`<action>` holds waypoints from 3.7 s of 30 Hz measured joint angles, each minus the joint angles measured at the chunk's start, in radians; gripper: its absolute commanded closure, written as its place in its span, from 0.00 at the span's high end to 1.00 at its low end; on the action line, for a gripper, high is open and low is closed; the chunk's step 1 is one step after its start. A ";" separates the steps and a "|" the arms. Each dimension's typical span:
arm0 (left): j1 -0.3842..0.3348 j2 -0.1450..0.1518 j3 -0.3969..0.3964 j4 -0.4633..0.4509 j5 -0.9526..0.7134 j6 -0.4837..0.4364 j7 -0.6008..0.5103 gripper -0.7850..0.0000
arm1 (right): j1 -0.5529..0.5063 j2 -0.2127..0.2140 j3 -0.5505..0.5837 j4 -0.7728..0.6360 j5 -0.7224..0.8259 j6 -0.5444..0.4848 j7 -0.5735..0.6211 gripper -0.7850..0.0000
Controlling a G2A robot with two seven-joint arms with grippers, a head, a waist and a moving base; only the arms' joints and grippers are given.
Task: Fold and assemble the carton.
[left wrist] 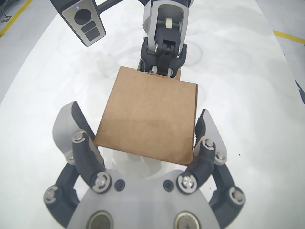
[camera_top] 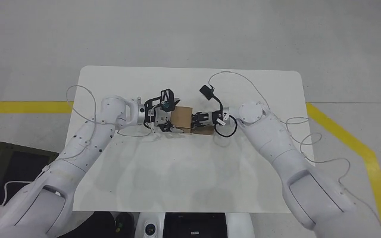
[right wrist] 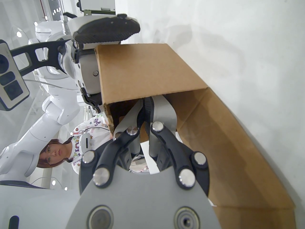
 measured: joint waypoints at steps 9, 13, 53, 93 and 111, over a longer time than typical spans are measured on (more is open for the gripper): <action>0.004 0.002 -0.008 0.001 -0.009 0.000 -0.001 1.00 | 0.000 0.033 0.052 -0.009 -0.026 0.011 0.005 0.00; 0.007 0.003 -0.013 0.003 -0.021 0.000 -0.004 1.00 | -0.023 0.067 0.099 -0.051 -0.052 0.023 -0.007 0.00; 0.023 0.011 -0.036 -0.026 -0.035 0.000 -0.020 1.00 | -0.295 0.238 0.313 -0.508 -0.282 0.343 -0.007 0.25; 0.027 0.013 -0.042 -0.034 -0.023 0.000 -0.031 1.00 | -0.173 0.161 0.167 -0.423 -0.074 0.191 -0.035 0.42; 0.034 0.016 -0.045 -0.039 -0.004 0.000 -0.026 1.00 | -0.205 0.152 0.176 -0.381 0.006 0.120 -0.059 0.22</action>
